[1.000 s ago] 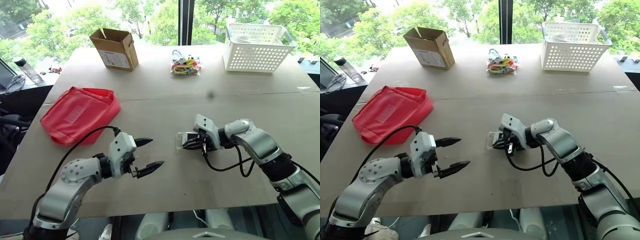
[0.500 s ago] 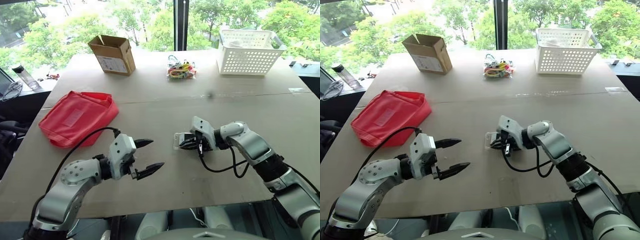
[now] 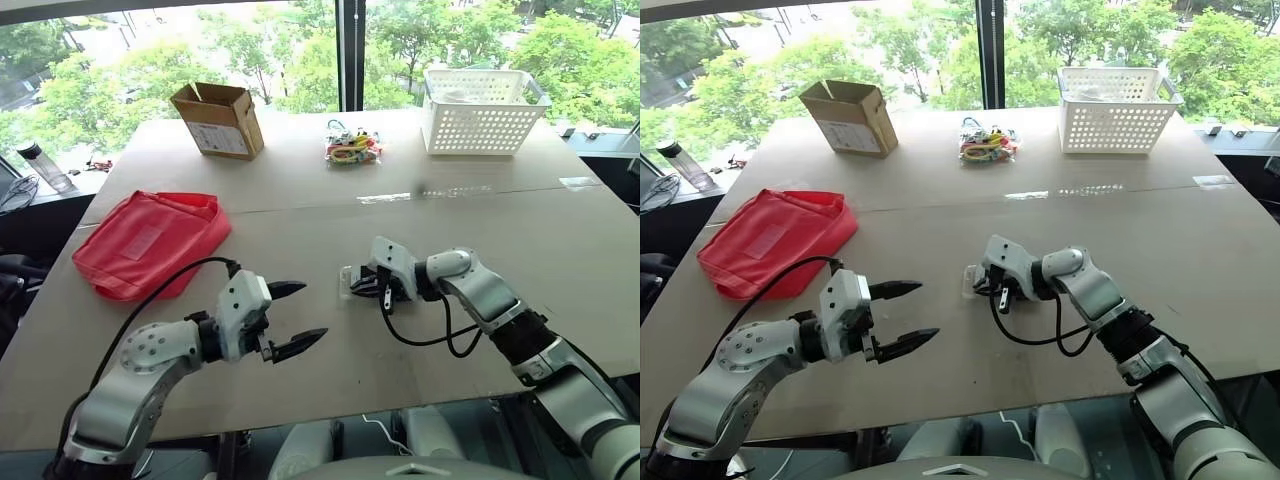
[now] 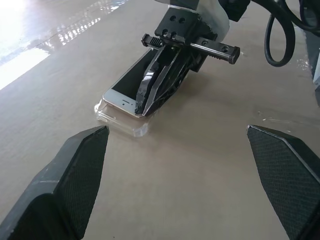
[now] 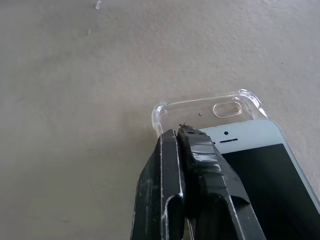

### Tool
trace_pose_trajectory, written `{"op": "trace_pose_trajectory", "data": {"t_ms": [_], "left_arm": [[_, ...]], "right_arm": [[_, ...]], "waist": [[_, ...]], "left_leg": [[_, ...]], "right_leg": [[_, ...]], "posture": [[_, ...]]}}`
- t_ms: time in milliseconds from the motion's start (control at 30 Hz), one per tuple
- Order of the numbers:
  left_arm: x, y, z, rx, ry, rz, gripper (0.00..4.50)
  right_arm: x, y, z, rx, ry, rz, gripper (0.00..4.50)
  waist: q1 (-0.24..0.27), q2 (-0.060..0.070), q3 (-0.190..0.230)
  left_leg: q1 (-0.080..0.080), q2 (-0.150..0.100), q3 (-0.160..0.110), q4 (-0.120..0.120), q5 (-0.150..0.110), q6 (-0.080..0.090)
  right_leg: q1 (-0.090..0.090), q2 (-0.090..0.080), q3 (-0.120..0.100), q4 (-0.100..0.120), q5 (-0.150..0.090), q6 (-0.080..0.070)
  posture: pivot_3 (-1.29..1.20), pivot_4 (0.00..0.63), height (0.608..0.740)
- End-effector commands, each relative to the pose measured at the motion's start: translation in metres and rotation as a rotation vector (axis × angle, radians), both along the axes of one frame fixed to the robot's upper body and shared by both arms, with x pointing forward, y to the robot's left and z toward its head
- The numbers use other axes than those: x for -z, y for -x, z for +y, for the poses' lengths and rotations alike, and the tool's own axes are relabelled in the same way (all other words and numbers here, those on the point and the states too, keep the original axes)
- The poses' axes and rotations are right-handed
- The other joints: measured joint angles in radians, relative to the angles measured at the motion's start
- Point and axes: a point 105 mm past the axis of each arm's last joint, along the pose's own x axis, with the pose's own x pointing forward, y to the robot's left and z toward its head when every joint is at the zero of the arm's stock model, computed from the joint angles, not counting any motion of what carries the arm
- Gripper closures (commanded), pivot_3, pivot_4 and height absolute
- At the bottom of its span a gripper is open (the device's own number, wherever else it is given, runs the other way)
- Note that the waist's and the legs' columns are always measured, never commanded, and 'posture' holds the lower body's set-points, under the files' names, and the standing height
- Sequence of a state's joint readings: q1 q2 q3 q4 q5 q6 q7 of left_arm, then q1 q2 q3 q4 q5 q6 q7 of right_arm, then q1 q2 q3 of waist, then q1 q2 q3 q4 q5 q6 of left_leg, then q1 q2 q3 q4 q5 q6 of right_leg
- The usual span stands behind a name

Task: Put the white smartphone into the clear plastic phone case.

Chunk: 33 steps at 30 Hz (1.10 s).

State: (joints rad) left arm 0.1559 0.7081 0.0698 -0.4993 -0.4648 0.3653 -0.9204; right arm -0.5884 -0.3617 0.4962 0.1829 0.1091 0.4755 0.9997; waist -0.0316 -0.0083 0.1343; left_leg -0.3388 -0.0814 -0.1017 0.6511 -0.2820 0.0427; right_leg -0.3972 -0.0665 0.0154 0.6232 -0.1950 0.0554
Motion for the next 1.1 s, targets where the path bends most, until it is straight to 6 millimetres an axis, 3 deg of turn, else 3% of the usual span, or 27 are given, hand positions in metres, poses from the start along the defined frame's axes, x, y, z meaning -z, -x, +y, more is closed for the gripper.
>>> {"op": "trace_pose_trajectory", "data": {"t_ms": [33, 167, 333, 533, 700, 867, 933, 1000, 1100], "left_arm": [[-0.011, 0.0, -0.002, 0.013, 0.003, -0.048, 0.0], [-0.01, 0.0, -0.002, 0.014, 0.002, -0.051, 0.0], [-0.011, -0.001, -0.002, 0.015, 0.003, -0.052, 0.0], [-0.011, -0.002, -0.001, 0.015, 0.002, -0.054, 0.0], [-0.012, -0.005, 0.0, 0.012, 0.001, -0.058, 0.0], [-0.012, -0.006, -0.002, 0.018, 0.0, -0.061, 0.0], [-0.013, -0.008, -0.002, 0.019, -0.004, -0.064, 0.0], [-0.013, -0.009, -0.001, 0.018, -0.007, -0.067, 0.0], [-0.012, -0.011, -0.001, 0.013, -0.014, -0.067, 0.0]], "right_arm": [[0.057, 0.023, -0.039, 0.114, 0.147, 0.285, 4.44], [0.026, 0.033, -0.035, 0.063, -0.008, 0.327, 4.44], [-0.029, 0.027, -0.03, 0.072, -0.191, 0.227, 4.44], [-0.058, 0.02, -0.026, 0.109, -0.266, 0.13, 4.44], [-0.046, 0.004, -0.03, 0.183, -0.153, 0.027, 4.44], [0.003, 0.013, -0.044, 0.156, 0.11, 0.079, 4.44], [0.011, 0.014, -0.048, 0.144, 0.162, 0.056, 4.44], [0.003, 0.009, -0.048, 0.163, 0.125, 0.013, 4.44], [-0.032, 0.002, -0.046, 0.193, -0.06, -0.077, 4.44]], "waist": [[0.001, 0.001, 0.0], [0.02, 0.002, 0.0], [0.029, 0.0, 0.001], [0.03, 0.003, 0.007], [0.029, 0.004, 0.011], [0.024, 0.004, 0.011], [0.024, 0.004, 0.01], [0.028, 0.001, 0.009], [0.031, 0.001, 0.008]], "left_leg": [[0.0, 0.0, 0.0, 0.0, 0.0, 0.0], [-0.001, -0.001, 0.0, 0.0, 0.0, 0.0], [-0.021, -0.003, -0.001, 0.0, 0.001, -0.001], [-0.045, -0.003, -0.001, 0.0, 0.001, -0.001], [-0.046, -0.003, -0.001, 0.0, 0.001, -0.001], [-0.045, -0.003, 0.0, 0.0, 0.001, -0.001], [-0.042, -0.003, 0.0, 0.0, 0.001, -0.001], [-0.04, -0.003, 0.0, 0.0, 0.001, -0.001], [-0.039, -0.003, 0.0, 0.002, 0.001, -0.001]], "right_leg": [[0.0, 0.0, 0.0, 0.0, 0.0, 0.0], [-0.005, -0.002, -0.002, -0.001, -0.002, 0.002], [-0.024, -0.003, -0.004, -0.004, 0.002, 0.001], [-0.046, -0.003, -0.005, -0.006, 0.002, 0.0], [-0.048, -0.004, -0.005, -0.005, 0.002, 0.0], [-0.048, -0.004, -0.004, -0.003, 0.003, 0.0], [-0.045, -0.004, -0.004, -0.002, 0.003, 0.0], [-0.042, -0.004, -0.005, -0.003, 0.002, 0.0], [-0.041, -0.004, -0.005, -0.003, 0.003, 0.0]], "posture": [[0.0, 0.15, 0.739], [0.0, 0.15, 0.739], [0.0, 0.15, 0.739], [0.0, 0.15, 0.739], [0.0, 0.15, 0.739], [0.0, 0.15, 0.739], [0.0, 0.15, 0.739], [0.0, 0.15, 0.739], [0.0, 0.15, 0.739]]}}
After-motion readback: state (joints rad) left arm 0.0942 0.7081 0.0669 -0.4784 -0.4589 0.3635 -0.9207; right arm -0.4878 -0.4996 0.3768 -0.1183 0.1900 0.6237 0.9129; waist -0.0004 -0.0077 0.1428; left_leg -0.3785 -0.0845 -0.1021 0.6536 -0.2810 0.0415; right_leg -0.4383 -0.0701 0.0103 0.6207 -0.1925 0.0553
